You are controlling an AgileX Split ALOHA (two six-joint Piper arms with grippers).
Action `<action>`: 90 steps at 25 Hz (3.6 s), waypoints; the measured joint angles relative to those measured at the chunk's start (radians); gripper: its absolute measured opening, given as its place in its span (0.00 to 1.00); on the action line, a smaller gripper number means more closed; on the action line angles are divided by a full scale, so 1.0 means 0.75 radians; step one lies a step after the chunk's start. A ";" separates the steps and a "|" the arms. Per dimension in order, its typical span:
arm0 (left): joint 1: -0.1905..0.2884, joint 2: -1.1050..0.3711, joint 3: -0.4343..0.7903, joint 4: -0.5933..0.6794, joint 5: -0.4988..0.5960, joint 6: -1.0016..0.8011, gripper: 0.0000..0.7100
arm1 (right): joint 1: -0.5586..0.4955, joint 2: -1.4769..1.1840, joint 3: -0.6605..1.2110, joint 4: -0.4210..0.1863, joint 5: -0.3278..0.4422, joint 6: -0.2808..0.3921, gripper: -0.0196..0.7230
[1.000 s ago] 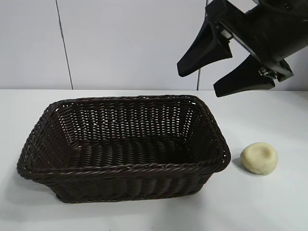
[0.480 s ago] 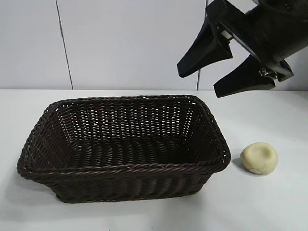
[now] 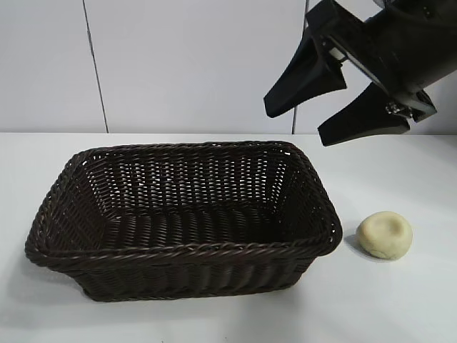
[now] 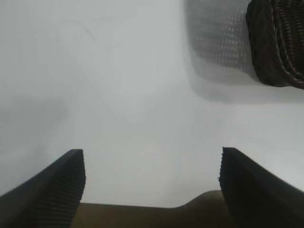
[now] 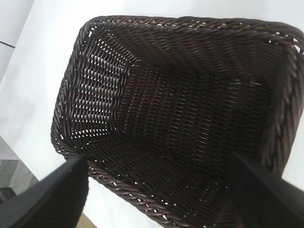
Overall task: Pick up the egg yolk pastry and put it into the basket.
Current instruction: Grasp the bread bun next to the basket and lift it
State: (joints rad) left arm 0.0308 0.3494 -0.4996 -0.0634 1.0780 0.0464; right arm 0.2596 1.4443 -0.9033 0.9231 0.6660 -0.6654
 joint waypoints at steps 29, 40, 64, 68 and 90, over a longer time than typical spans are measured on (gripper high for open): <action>-0.171 -0.482 0.000 0.000 0.039 0.000 0.80 | -0.018 0.000 -0.023 -0.264 0.036 0.312 0.81; -0.171 -0.482 0.000 0.000 0.040 0.000 0.80 | -0.311 0.006 -0.180 -0.504 0.210 0.481 0.81; -0.171 -0.482 0.000 0.000 0.041 0.000 0.80 | -0.427 0.551 -0.185 -0.534 0.116 0.491 0.81; -0.171 -0.482 0.000 0.000 0.041 0.000 0.80 | -0.427 0.612 -0.186 -0.527 0.071 0.491 0.81; -0.171 -0.482 0.000 0.000 0.041 0.000 0.80 | -0.427 0.470 -0.261 -0.480 0.183 0.491 0.06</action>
State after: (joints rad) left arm -0.0971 -0.0124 -0.4996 -0.0634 1.1087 0.0464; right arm -0.0607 1.7964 -1.0993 0.5630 0.8029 -0.2969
